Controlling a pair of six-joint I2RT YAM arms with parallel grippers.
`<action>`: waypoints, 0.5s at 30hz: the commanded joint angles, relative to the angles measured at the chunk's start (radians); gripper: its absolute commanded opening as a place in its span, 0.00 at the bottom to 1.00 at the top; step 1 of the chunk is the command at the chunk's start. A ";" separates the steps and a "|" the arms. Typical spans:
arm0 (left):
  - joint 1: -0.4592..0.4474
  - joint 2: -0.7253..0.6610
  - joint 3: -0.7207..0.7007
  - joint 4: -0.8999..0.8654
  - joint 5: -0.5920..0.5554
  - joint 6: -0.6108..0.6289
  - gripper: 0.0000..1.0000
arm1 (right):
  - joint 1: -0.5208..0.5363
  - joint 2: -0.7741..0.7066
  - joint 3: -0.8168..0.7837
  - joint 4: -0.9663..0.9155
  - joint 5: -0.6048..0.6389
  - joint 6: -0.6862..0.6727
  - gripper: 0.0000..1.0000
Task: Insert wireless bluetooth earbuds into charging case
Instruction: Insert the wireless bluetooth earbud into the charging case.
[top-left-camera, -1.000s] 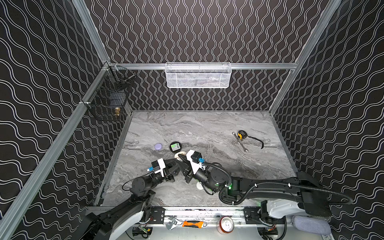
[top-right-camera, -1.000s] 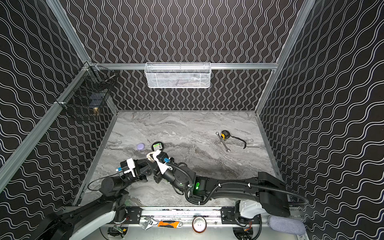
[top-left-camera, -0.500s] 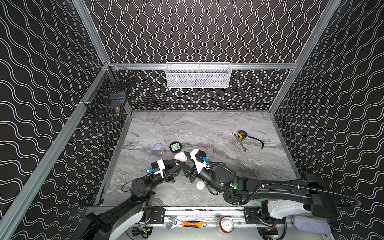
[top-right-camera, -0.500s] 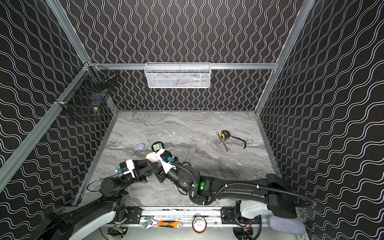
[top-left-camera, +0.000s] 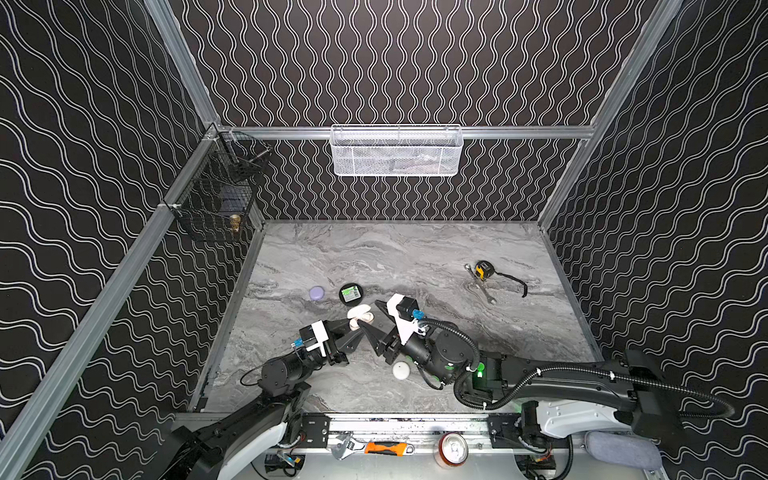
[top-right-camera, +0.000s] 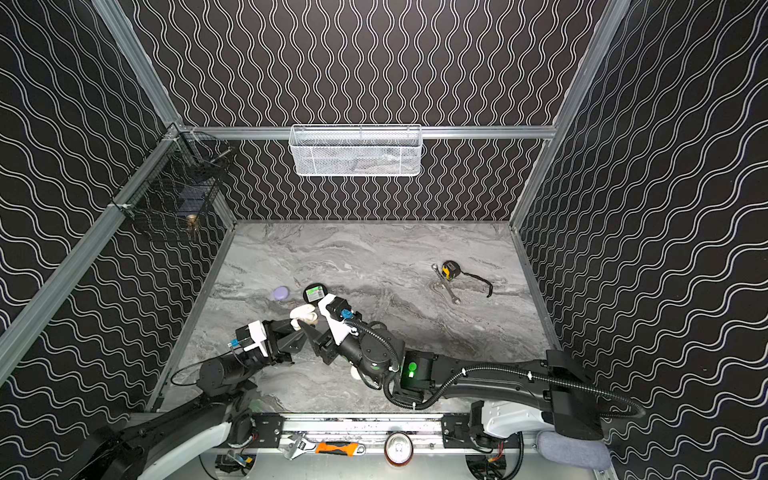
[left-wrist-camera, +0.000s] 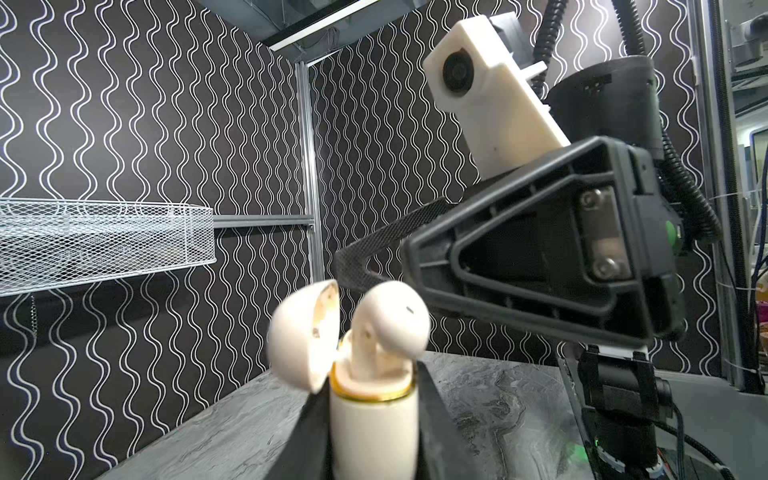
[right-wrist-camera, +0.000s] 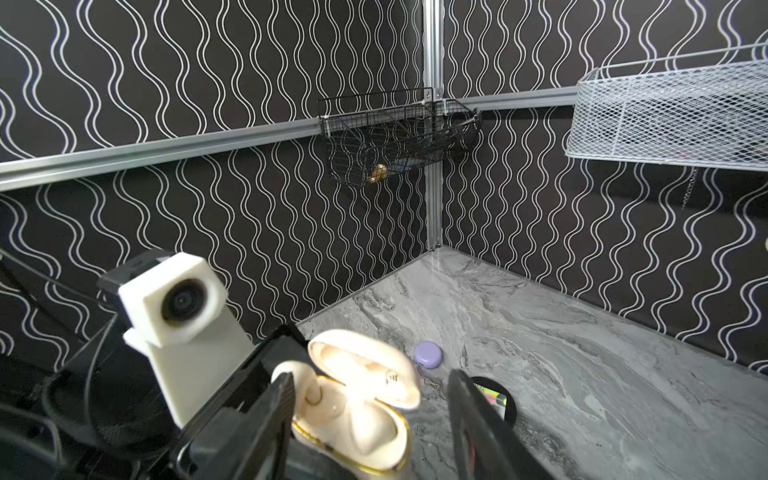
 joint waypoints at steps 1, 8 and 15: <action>0.000 -0.004 0.009 0.003 -0.004 0.021 0.00 | 0.002 -0.028 -0.011 0.000 -0.013 0.002 0.63; -0.001 -0.001 0.011 -0.005 -0.003 0.022 0.00 | 0.007 -0.062 -0.015 -0.036 -0.036 0.003 0.74; 0.000 0.007 0.011 0.014 0.008 0.020 0.00 | 0.006 0.004 0.028 -0.066 0.001 0.017 0.80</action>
